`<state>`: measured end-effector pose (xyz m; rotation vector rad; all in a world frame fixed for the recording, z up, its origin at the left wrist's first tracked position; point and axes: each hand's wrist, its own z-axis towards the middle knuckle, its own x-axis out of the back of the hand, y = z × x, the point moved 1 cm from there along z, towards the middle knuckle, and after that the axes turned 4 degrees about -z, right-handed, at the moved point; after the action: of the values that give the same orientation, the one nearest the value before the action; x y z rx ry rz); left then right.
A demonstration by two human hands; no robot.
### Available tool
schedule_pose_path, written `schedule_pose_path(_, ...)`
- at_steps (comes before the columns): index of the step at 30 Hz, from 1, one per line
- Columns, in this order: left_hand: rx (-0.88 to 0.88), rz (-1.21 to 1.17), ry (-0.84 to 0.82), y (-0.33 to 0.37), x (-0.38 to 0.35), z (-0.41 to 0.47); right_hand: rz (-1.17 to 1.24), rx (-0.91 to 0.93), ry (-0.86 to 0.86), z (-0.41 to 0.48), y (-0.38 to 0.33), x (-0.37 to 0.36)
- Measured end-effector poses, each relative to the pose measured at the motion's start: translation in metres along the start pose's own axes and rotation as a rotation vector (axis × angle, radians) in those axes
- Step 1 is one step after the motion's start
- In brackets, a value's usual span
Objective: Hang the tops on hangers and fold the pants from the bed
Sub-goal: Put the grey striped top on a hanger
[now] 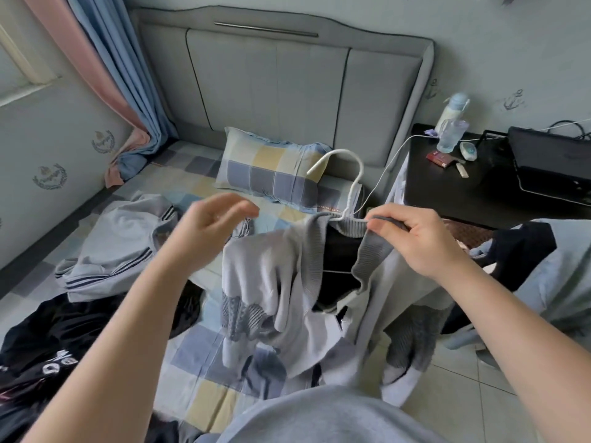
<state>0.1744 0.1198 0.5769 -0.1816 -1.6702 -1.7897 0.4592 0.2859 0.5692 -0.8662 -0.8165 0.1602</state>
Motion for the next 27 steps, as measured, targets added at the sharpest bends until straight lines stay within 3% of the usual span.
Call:
schedule_pose_path(2,0.067,0.052,-0.11,-0.009,-0.015,-0.008,0.008,-0.002,0.047,0.0,0.001,0.003)
schedule_pose_path(9,0.244,0.306,-0.04,-0.051,-0.029,-0.011,0.07,-0.061,0.076,-0.011,0.009,0.016)
schedule_pose_path(13,0.272,0.286,0.135,-0.063,-0.037,-0.016,0.109,-0.108,0.096,-0.018,0.015,0.018)
schedule_pose_path(18,0.188,0.183,0.484,-0.063,-0.041,-0.023,0.116,-0.166,0.121,-0.023,0.023,0.02)
schedule_pose_path(22,0.077,0.138,0.687,-0.055,-0.022,-0.022,0.072,-0.212,0.03,-0.025,0.026,0.023)
schedule_pose_path(27,0.037,0.115,0.778,-0.046,-0.012,-0.016,-0.023,-0.261,-0.087,-0.027,0.031,0.016)
